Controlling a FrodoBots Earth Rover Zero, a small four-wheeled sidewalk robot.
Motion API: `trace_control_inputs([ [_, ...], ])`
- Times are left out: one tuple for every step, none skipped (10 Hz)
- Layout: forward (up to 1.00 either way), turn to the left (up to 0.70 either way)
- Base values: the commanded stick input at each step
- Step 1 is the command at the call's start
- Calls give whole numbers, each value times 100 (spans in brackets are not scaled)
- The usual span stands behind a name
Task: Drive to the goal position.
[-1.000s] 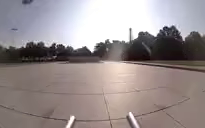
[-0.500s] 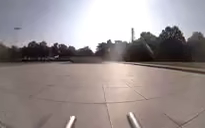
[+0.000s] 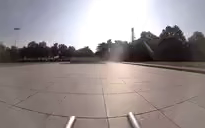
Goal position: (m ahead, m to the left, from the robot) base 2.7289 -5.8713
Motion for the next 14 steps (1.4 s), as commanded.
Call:
trace_control_inputs([
  [70,0],
  [70,0],
  [70,0],
  [70,0],
  [70,0],
  [70,0],
  [70,0],
  [70,0],
  [70,0],
  [70,0],
  [70,0],
  [70,0],
  [70,0],
  [70,0],
])
